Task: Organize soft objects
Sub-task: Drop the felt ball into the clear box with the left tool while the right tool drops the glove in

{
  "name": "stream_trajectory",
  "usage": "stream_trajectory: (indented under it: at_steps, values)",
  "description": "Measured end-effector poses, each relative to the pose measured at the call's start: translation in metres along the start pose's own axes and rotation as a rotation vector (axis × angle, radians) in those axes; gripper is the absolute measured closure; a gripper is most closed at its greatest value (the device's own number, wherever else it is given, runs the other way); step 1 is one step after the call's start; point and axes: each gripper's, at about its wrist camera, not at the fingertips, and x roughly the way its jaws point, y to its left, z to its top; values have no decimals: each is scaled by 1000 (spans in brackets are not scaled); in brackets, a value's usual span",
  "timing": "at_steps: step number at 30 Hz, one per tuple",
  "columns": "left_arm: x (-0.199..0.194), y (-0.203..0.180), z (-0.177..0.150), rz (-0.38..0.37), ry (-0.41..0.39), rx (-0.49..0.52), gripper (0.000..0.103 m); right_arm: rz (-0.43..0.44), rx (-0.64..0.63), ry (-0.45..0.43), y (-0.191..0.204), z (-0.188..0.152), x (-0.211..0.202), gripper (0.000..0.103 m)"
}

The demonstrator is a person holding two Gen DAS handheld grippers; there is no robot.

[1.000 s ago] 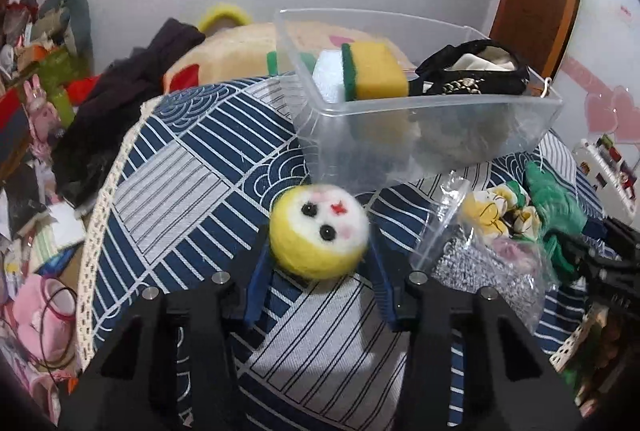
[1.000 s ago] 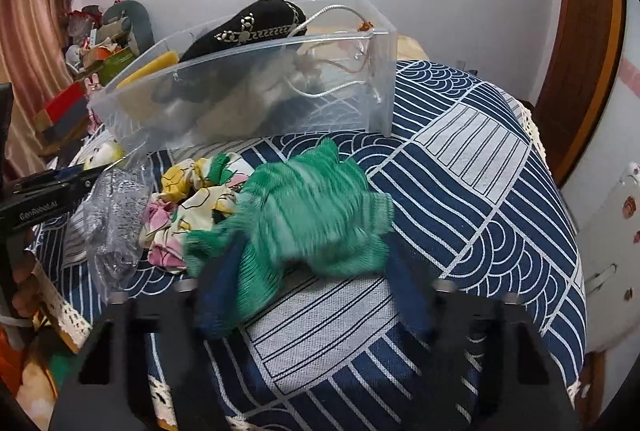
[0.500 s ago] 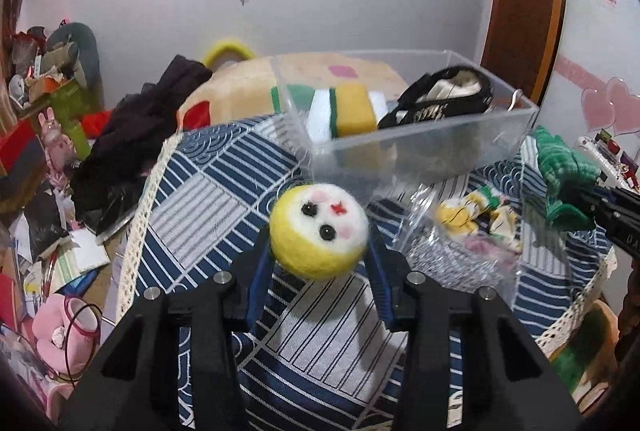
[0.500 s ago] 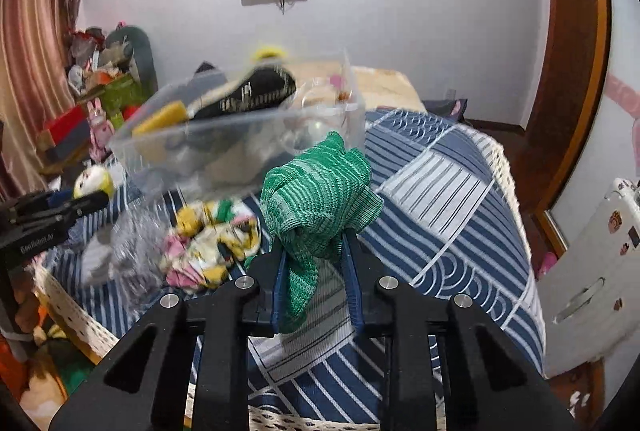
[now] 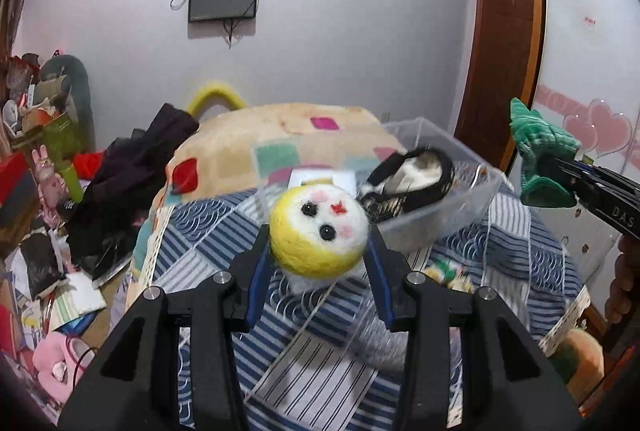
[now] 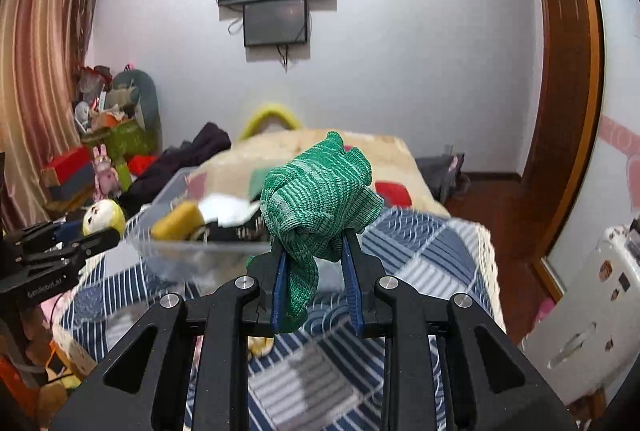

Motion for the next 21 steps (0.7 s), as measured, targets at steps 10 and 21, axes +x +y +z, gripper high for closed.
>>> stream_trajectory:
  at_steps: [10, 21]
  values:
    - [17, -11, 29, -51, -25, -11, 59, -4, -10, -47, 7, 18, 17, 80]
    - [56, -25, 37, -71, 31, 6, 59, -10, -19, 38, 8, 7, 59, 80]
